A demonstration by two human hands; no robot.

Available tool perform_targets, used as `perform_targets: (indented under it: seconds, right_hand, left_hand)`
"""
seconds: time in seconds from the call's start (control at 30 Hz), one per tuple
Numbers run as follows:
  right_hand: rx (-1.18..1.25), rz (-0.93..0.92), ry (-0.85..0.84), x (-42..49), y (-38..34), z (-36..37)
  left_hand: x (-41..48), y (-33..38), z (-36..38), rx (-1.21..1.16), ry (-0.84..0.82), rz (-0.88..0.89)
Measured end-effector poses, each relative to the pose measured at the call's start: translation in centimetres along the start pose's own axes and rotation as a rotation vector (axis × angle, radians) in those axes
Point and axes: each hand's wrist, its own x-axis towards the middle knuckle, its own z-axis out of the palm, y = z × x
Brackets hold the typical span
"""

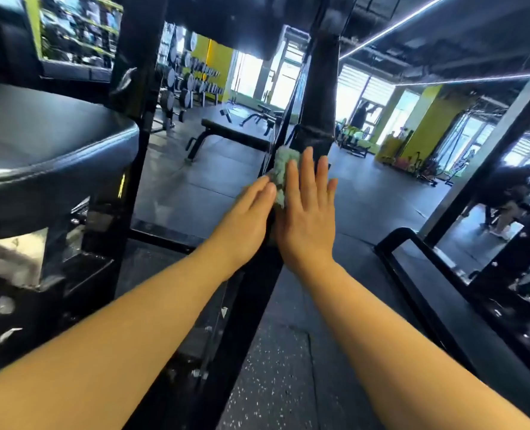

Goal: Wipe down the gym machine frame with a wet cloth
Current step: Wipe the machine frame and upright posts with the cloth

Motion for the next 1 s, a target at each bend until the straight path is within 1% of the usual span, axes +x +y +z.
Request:
perform_targets:
  seconds: [0.07,0.13,0.2,0.27,0.33,0.37,0.47,0.53,0.6,0.67,0.73,0.8,0.9,1.0]
  right_hand:
    - [0.026,0.085,0.017,4.2,0.6,-1.2]
    - [0.072,0.142,0.0,6.4,0.6,-2.0]
    - [0.086,0.139,-0.01,6.1,0.4,-2.5]
    - [0.09,0.092,-0.036,6.0,1.0,-3.1]
    - [0.115,0.091,-0.14,7.8,1.6,-4.1]
    - [0.141,0.129,-0.236,9.4,2.0,-4.6]
    - [0.163,0.228,-0.571,15.8,4.9,-4.1]
    - [0.15,0.239,-0.68,19.1,6.1,-3.1]
    - [0.169,0.26,-0.715,20.3,6.4,-2.3]
    - [0.199,0.27,-0.703,18.8,5.7,-2.6]
    - [0.233,0.248,-0.696,16.6,4.7,-3.9]
    - [0.229,0.219,-0.747,15.8,4.8,-4.4]
    - [0.17,0.241,-0.815,20.9,7.7,-1.8]
    - [0.152,0.367,-0.84,26.3,10.2,0.9]
  left_hand:
    - [1.8,2.3,0.2,0.011,-0.014,0.087]
    - [3.4,4.1,0.6,-0.002,0.011,0.123]
    - [4.2,4.3,0.8,-0.016,0.066,0.107]
    - [4.4,4.1,0.8,0.002,0.107,0.103]
    - [5.0,4.6,0.5,0.023,0.125,0.082]
    - [6.0,5.1,0.3,0.032,0.125,0.06]
    - [9.7,7.5,0.4,0.079,0.09,-0.042]
    - [11.3,8.4,1.1,0.1,0.088,-0.12]
    - [12.1,8.7,1.4,0.111,0.124,-0.218]
    - [12.5,9.1,1.3,0.111,0.153,-0.321]
    - [13.2,10.0,0.9,0.09,0.145,-0.421]
    - [14.0,11.1,0.8,0.137,0.132,-0.519]
    - [15.9,13.3,0.6,0.186,0.027,-0.696]
    - [16.8,15.4,0.5,0.244,-0.074,-0.789]
